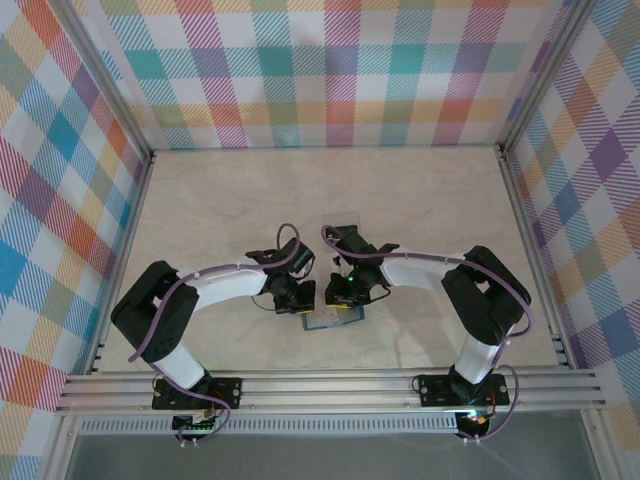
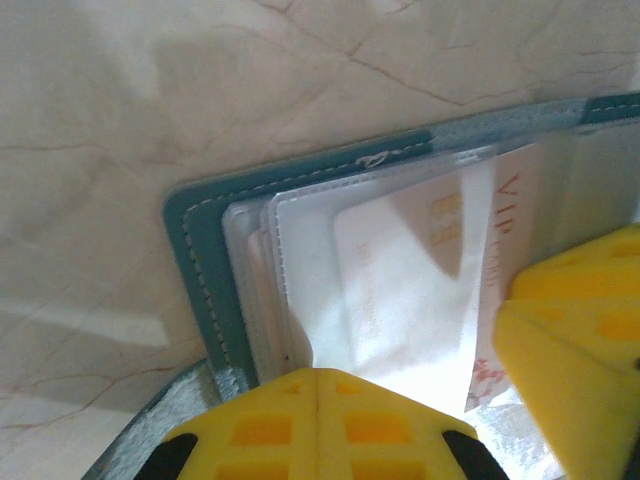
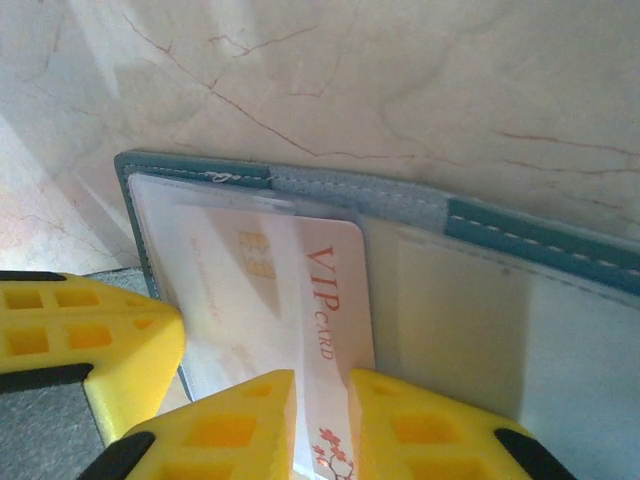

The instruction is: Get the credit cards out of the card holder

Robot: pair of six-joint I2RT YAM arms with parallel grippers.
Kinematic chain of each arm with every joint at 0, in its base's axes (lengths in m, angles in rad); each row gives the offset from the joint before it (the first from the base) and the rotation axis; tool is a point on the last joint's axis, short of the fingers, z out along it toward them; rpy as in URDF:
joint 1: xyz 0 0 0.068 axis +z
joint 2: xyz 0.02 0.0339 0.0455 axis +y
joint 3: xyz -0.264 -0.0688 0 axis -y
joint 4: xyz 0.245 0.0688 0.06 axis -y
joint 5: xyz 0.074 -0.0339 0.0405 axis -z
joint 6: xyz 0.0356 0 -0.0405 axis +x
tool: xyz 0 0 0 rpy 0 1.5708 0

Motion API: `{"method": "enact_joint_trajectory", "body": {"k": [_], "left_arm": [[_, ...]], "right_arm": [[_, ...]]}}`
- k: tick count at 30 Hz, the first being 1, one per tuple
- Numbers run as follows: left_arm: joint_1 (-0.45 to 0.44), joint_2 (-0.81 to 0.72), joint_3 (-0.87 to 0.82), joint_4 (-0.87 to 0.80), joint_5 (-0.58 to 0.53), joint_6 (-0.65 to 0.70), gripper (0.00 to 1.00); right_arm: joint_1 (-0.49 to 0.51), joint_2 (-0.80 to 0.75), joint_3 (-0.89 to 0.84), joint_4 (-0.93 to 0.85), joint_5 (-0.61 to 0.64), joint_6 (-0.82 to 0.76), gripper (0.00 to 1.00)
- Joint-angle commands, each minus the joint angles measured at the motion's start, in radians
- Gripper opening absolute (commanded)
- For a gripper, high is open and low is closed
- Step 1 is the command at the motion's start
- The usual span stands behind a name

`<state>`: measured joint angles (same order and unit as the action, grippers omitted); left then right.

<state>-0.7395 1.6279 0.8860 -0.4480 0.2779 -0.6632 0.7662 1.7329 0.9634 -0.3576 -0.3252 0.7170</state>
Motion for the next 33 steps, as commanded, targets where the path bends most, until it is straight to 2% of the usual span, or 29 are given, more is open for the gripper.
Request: {"method": "enact_joint_trajectory", "body": {"k": [1, 6, 12, 18, 26, 33], "left_arm": [[-0.005, -0.015, 0.015, -0.085, -0.054, 0.021, 0.03], [-0.011, -0.023, 0.064, -0.11, -0.047, 0.031, 0.03], [-0.031, 0.004, 0.119, -0.126, -0.022, 0.043, 0.03], [-0.045, 0.05, 0.122, -0.129, -0.019, 0.043, 0.03], [-0.046, 0.116, 0.119, -0.185, -0.065, 0.086, 0.03], [-0.048, 0.127, 0.112, -0.207, -0.085, 0.094, 0.03]], "right_arm": [[-0.004, -0.039, 0.012, -0.011, 0.002, -0.013, 0.25], [-0.005, -0.036, 0.015, -0.014, 0.0, -0.013, 0.27], [-0.005, -0.014, 0.038, -0.08, 0.057, -0.041, 0.32], [-0.006, 0.023, 0.05, -0.077, 0.04, -0.057, 0.32], [-0.005, 0.047, 0.042, -0.046, -0.009, -0.065, 0.32], [-0.035, 0.024, -0.033, 0.094, -0.134, -0.036, 0.3]]}}
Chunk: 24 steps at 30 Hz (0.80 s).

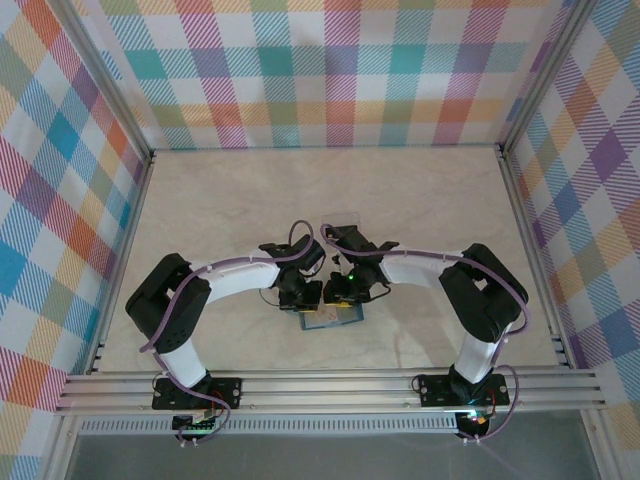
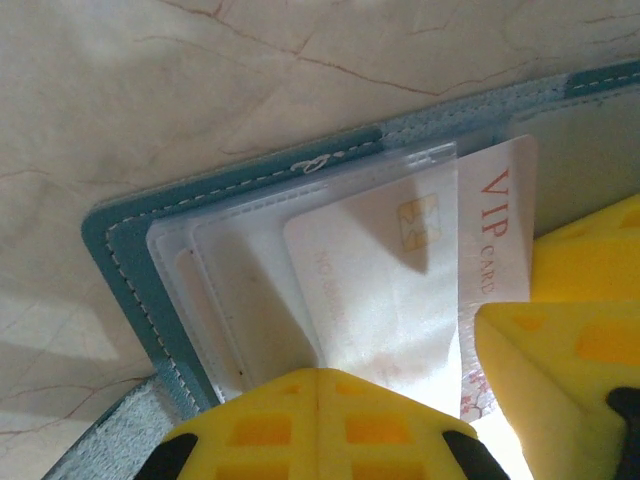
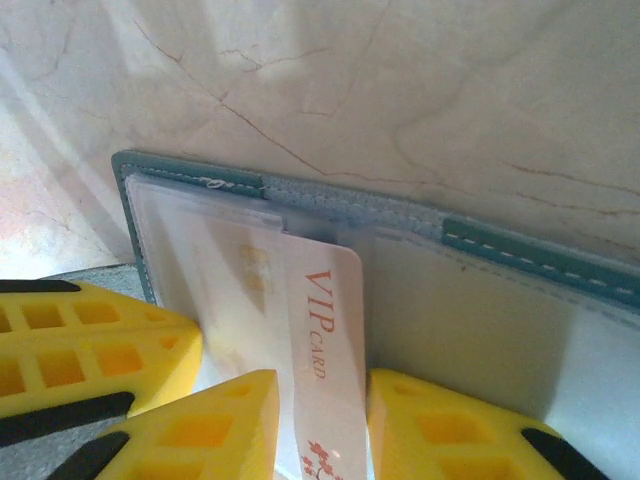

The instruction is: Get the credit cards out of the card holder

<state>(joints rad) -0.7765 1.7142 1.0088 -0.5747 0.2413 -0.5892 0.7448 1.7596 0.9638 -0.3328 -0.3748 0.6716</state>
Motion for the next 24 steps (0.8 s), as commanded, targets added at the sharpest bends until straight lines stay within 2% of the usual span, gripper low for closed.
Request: {"method": "enact_joint_trajectory", "body": {"k": [1, 9, 18, 24], "left_arm": [[-0.011, 0.04, -0.011, -0.083, -0.052, 0.021, 0.03], [-0.012, 0.042, -0.013, -0.091, -0.06, 0.022, 0.03], [-0.011, 0.048, -0.007, -0.096, -0.065, 0.023, 0.03], [-0.011, 0.039, -0.018, -0.088, -0.067, 0.012, 0.03]], "right_arm": [[-0.021, -0.004, -0.043, 0.09, -0.105, 0.015, 0.3], [-0.075, -0.008, -0.115, 0.204, -0.22, 0.034, 0.26], [-0.116, 0.03, -0.201, 0.423, -0.382, 0.083, 0.24], [-0.124, 0.07, -0.214, 0.452, -0.391, 0.089, 0.2]]}}
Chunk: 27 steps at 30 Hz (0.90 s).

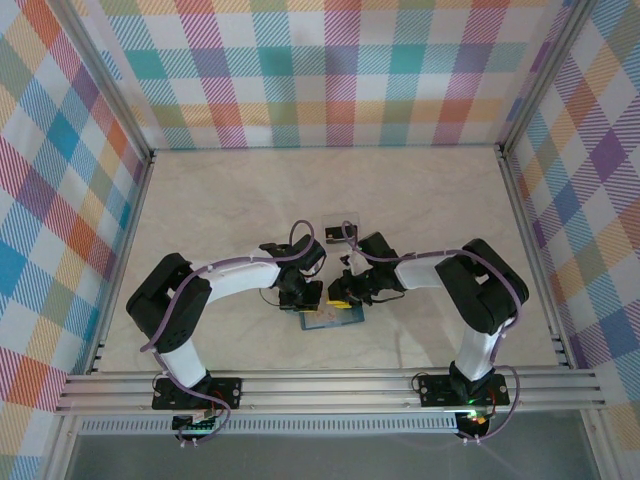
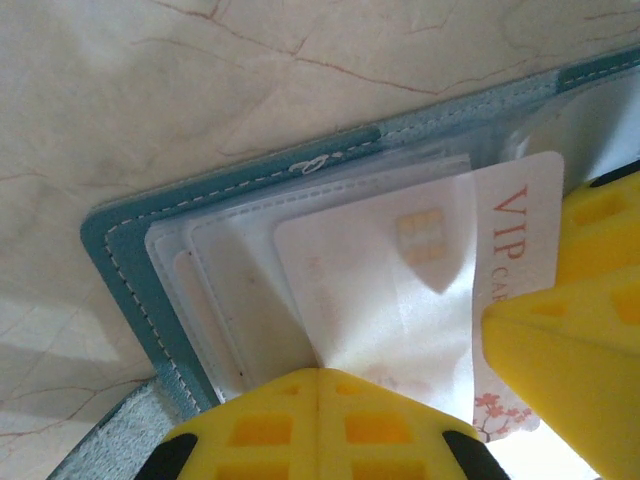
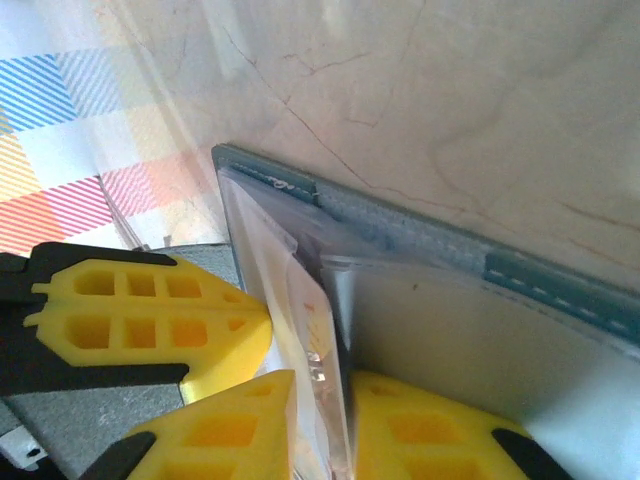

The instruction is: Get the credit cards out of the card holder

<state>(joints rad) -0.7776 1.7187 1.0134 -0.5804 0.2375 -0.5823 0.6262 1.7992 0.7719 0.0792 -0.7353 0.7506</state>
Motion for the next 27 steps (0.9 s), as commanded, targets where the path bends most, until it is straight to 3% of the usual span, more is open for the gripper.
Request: {"method": "enact_joint_trajectory", "body": {"k": [1, 11, 19, 27], "left_arm": [[-0.009, 0.032, -0.023, -0.082, -0.064, 0.004, 0.03], [-0.009, 0.008, -0.032, -0.091, -0.078, 0.006, 0.03], [-0.01, -0.024, -0.03, -0.101, -0.091, 0.008, 0.04], [-0.01, -0.029, -0.028, -0.1, -0.089, 0.016, 0.04]], "right_arm": [[-0.006, 0.033, -0.025, 0.04, -0.028, 0.01, 0.19], [-0.028, -0.038, -0.029, -0.067, 0.049, -0.034, 0.13], [-0.036, -0.128, 0.044, -0.366, 0.211, -0.159, 0.12], [-0.036, -0.188, 0.098, -0.526, 0.311, -0.227, 0.12]]}}
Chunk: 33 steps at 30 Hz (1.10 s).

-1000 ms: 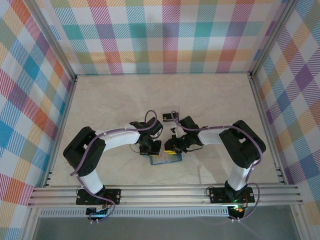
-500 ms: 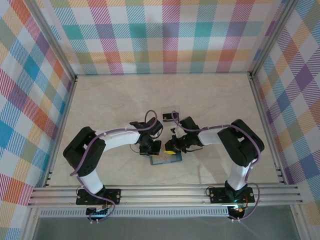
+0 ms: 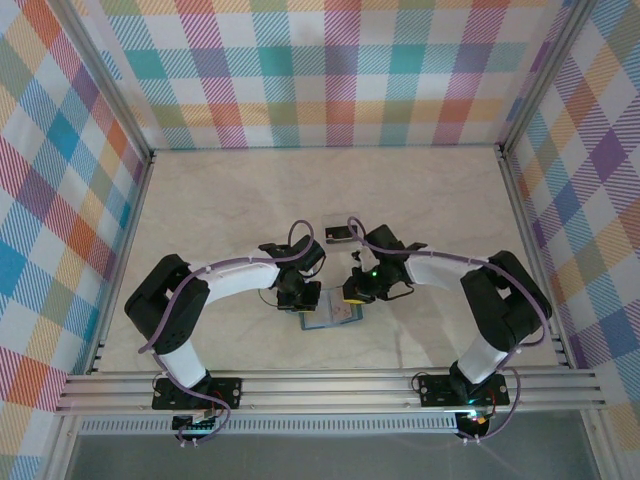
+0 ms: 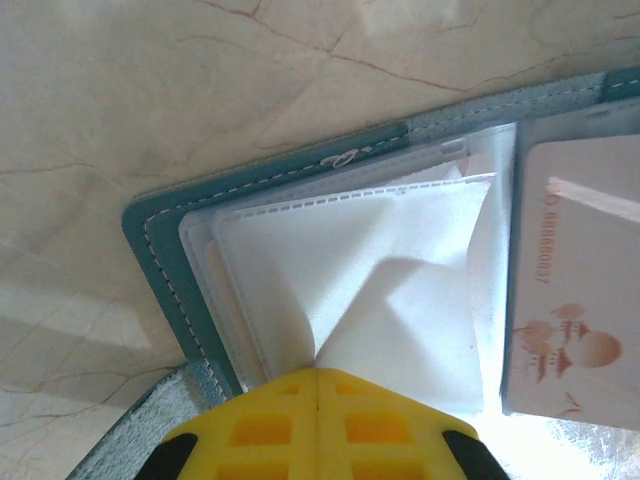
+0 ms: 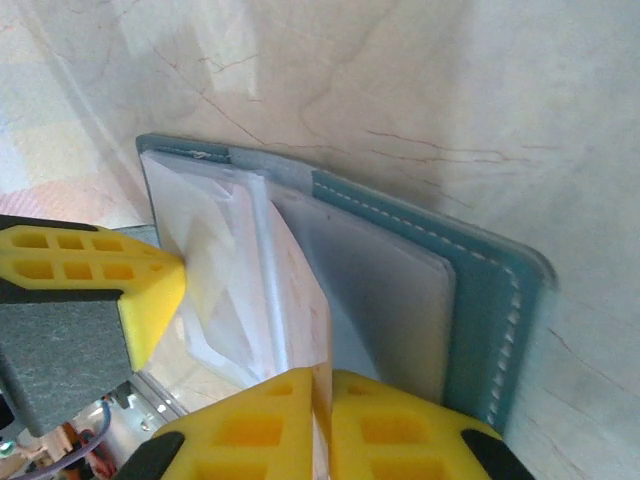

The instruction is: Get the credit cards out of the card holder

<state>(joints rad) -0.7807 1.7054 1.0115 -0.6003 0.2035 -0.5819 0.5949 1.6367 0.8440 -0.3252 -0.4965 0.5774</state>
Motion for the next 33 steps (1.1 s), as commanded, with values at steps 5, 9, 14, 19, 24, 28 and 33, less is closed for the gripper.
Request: {"method": "enact_joint_trajectory", "body": {"k": [5, 9, 14, 19, 24, 28, 33], "left_arm": [[-0.007, -0.02, -0.016, -0.078, -0.043, 0.023, 0.04], [-0.007, -0.049, -0.011, -0.055, -0.022, 0.014, 0.05], [-0.007, -0.075, -0.006, -0.033, -0.014, -0.004, 0.06], [-0.007, -0.1, -0.001, -0.038, -0.048, -0.009, 0.08], [-0.003, -0.13, 0.0, -0.049, -0.078, -0.014, 0.09], [0.008, -0.15, -0.015, -0.05, -0.085, -0.017, 0.09], [0.013, -0.153, -0.027, -0.026, -0.034, -0.015, 0.08]], "right_arm": [[-0.005, -0.062, 0.045, -0.155, 0.098, -0.069, 0.12], [-0.004, -0.088, 0.049, -0.155, 0.079, -0.072, 0.12], [-0.005, -0.12, 0.064, -0.173, 0.072, -0.086, 0.11], [-0.005, -0.147, 0.1, -0.21, 0.088, -0.15, 0.11], [-0.005, -0.152, 0.167, -0.292, 0.187, -0.304, 0.07], [-0.004, -0.147, 0.211, -0.318, 0.246, -0.454, 0.01], [-0.005, -0.086, 0.293, -0.388, 0.178, -0.43, 0.08]]}}
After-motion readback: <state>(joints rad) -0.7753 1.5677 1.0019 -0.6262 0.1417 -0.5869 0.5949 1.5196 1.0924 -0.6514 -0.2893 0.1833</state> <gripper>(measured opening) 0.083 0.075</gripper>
